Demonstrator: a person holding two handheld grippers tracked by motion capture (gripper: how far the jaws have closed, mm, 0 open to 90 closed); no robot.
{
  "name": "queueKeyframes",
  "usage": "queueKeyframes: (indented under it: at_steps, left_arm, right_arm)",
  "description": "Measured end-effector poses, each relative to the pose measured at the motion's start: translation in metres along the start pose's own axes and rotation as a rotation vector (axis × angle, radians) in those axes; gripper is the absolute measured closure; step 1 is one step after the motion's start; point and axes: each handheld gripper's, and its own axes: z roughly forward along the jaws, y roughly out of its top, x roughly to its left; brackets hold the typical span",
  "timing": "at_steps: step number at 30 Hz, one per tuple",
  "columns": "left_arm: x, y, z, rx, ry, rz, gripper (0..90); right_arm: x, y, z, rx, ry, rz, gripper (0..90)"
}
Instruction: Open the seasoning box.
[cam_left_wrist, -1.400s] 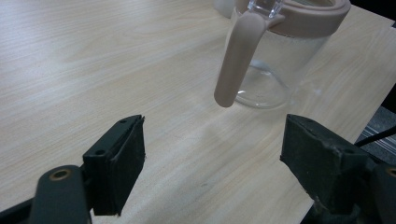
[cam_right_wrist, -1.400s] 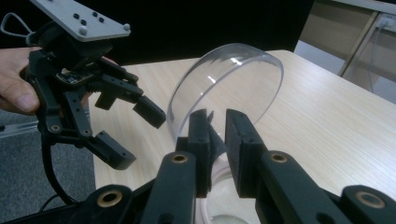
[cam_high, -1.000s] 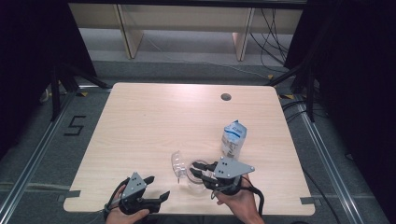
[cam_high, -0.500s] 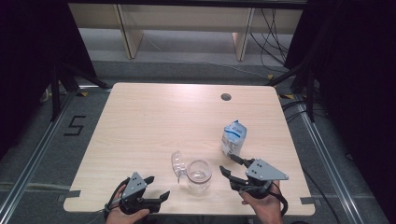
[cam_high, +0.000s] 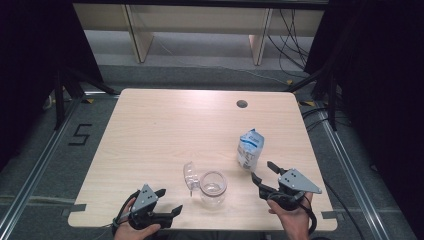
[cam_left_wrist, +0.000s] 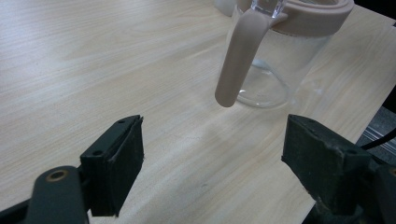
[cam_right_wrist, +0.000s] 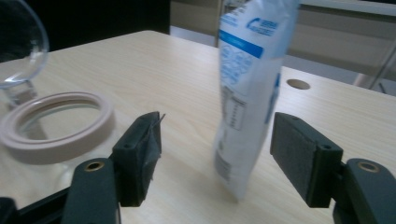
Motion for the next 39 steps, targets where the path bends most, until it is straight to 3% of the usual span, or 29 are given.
queueKeyframes:
  at_steps: [3, 7, 9, 14, 16, 19, 20, 27, 30, 31, 33, 34, 35, 39]
  left_arm:
    - [0.0, 0.0, -0.001, 0.001, 0.0, 0.0, 19.1]
    - [0.0, 0.0, 0.0, 0.0, -0.002, -0.001, 18.6]
    - [0.0, 0.0, 0.0, -0.001, -0.004, -0.002, 18.6]
    - [-0.002, 0.0, 0.0, -0.001, -0.002, -0.003, 18.6]
    - [-0.001, 0.0, -0.001, -0.005, -0.008, 0.001, 18.6]
    - [-0.001, 0.0, -0.001, -0.01, -0.009, -0.001, 18.6]
    - [-0.001, 0.0, -0.001, -0.008, -0.007, -0.001, 18.6]
    - [-0.001, 0.001, 0.0, -0.014, -0.006, -0.008, 18.7]
    - [-0.001, 0.001, 0.0, -0.011, -0.013, -0.007, 18.7]
    - [-0.001, 0.002, 0.0, -0.009, -0.012, 0.003, 18.7]
    - [-0.002, 0.002, 0.002, -0.014, -0.016, -0.013, 18.7]
    - [-0.002, 0.002, 0.002, -0.009, -0.018, -0.011, 18.7]
    - [-0.002, 0.002, 0.002, -0.011, -0.019, -0.01, 18.7]
    - [-0.003, 0.002, 0.001, -0.016, -0.017, -0.003, 18.7]
  right_arm:
    - [-0.006, -0.005, 0.007, -0.005, -0.012, 0.036, 28.2]
    - [-0.012, -0.009, 0.017, -0.026, -0.046, 0.007, 25.0]
    - [-0.014, -0.011, 0.023, -0.023, -0.002, 0.035, 22.4]
    - [-0.016, -0.017, 0.034, -0.025, 0.0, 0.051, 16.4]
    - [-0.019, -0.019, 0.04, -0.013, -0.007, 0.04, 16.9]
    - [-0.022, -0.021, 0.045, -0.01, -0.014, 0.061, 17.2]
    - [-0.022, -0.022, 0.048, -0.01, 0.005, 0.062, 17.3]
    - [-0.022, -0.023, 0.056, -0.012, 0.01, 0.068, 17.7]
    - [-0.025, -0.024, 0.06, -0.016, 0.017, 0.045, 17.7]
    - [-0.023, -0.025, 0.062, -0.011, 0.003, 0.081, 17.5]
    - [-0.027, -0.025, 0.065, -0.003, 0.018, 0.054, 17.5]
    - [-0.026, -0.026, 0.066, -0.005, -0.007, 0.069, 17.5]
    - [-0.028, -0.026, 0.068, -0.002, 0.02, 0.063, 17.5]
    - [-0.027, -0.027, 0.072, -0.002, 0.001, 0.083, 17.6]
